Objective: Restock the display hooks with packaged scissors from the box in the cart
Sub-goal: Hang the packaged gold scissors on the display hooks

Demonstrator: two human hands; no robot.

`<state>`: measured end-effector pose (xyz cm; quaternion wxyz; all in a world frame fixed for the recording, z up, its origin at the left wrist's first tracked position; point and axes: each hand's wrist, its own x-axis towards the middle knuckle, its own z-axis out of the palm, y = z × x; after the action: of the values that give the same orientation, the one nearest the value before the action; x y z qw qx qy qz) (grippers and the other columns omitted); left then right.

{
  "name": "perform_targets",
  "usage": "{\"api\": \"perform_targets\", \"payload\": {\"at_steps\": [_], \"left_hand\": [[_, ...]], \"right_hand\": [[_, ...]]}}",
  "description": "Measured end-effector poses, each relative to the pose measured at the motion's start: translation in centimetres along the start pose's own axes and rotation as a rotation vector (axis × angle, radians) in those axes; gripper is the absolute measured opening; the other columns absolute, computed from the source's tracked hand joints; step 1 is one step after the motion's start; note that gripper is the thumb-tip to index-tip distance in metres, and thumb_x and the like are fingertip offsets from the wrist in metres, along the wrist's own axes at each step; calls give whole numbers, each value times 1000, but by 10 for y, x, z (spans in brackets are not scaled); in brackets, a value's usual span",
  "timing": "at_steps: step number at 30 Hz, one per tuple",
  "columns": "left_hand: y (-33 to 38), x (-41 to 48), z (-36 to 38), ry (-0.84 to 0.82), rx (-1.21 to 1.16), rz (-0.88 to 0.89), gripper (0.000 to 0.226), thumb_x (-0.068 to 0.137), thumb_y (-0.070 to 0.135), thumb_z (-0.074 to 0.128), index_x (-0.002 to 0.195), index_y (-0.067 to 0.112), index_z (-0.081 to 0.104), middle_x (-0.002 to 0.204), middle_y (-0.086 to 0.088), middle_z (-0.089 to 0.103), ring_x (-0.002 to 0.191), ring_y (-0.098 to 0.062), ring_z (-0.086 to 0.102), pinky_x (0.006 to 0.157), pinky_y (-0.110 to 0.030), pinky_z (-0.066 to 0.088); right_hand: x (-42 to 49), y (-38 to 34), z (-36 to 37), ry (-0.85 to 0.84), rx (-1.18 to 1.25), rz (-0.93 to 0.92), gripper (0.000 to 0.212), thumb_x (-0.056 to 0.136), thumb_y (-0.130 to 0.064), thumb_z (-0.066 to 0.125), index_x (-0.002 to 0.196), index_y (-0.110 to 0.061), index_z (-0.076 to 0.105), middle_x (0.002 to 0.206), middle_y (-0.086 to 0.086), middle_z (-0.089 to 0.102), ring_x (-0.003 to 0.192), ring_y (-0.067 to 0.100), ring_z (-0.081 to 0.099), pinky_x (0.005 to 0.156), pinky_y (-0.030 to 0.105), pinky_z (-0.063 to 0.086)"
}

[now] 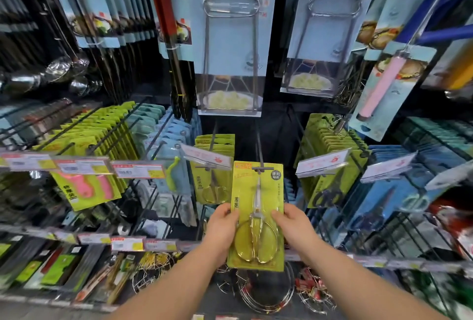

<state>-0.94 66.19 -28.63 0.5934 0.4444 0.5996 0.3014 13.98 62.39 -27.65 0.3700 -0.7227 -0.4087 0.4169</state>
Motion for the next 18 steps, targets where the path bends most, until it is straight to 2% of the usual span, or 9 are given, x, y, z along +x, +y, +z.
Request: {"api": "perform_targets", "payload": {"at_steps": [4,5,7,9,11,13,14,16,18], "left_hand": [[6,19,8,49,67,10,18,98,18,45,109,9,56,79,-3,54,65,-12,45,59,-24,38],[8,24,11,61,90,14,21,99,18,45,114,9,56,83,-4,56,65,-10,44,57,-23,38],[11,36,15,82,139,19,35,99,18,45,130,2,48,110,-13,62,64,-7,44,48,-17,41],[15,47,19,102,184,21,40,99,16,46,134,-4,44,116,-18,61,59,-6,42,37,-7,37],[20,56,23,137,210,15,39,98,14,47,134,-4,46,116,-19,62,58,-7,43,36,-7,35],[26,64,26,152,226,15,38,98,12,48,134,2,47,123,-17,59,65,-10,48,45,-12,39],[28,67,27,151,231,12,35,98,11,48,132,5,48,117,-12,59,71,-13,50,52,-15,40],[32,74,30,161,277,-3,21,97,12,48,117,9,53,101,-8,55,77,-17,50,61,-25,44],[35,81,31,173,362,-7,14,97,15,48,110,9,53,98,-11,55,81,-22,51,69,-28,45]], "right_hand": [[27,-2,-5,-22,-33,8,19,95,-18,50,103,-7,62,87,9,64,73,16,56,68,30,49],[35,-1,-8,-29,-45,11,14,95,-17,49,101,-11,60,81,3,60,68,12,53,62,23,45],[50,-1,-11,-32,-71,9,11,95,-16,49,86,-22,50,72,-4,51,62,5,46,50,10,37],[66,1,-15,-41,-81,33,15,95,-16,50,81,-21,50,74,-3,53,62,4,46,48,9,35],[78,1,-17,-53,-93,42,8,95,-18,51,97,-18,58,92,-1,59,74,8,53,62,19,43],[90,-1,-18,-71,-141,66,18,96,-21,50,112,-16,58,109,0,59,96,17,56,86,26,44],[97,-1,-17,-79,-173,79,26,97,-25,50,119,-14,57,120,5,58,109,23,54,96,30,41],[111,3,-16,-85,-237,121,52,95,-39,50,135,-7,46,139,15,47,129,30,43,106,33,33],[124,11,-14,-101,-280,141,68,90,-51,50,141,-7,39,146,16,39,134,34,36,112,38,30]]}}
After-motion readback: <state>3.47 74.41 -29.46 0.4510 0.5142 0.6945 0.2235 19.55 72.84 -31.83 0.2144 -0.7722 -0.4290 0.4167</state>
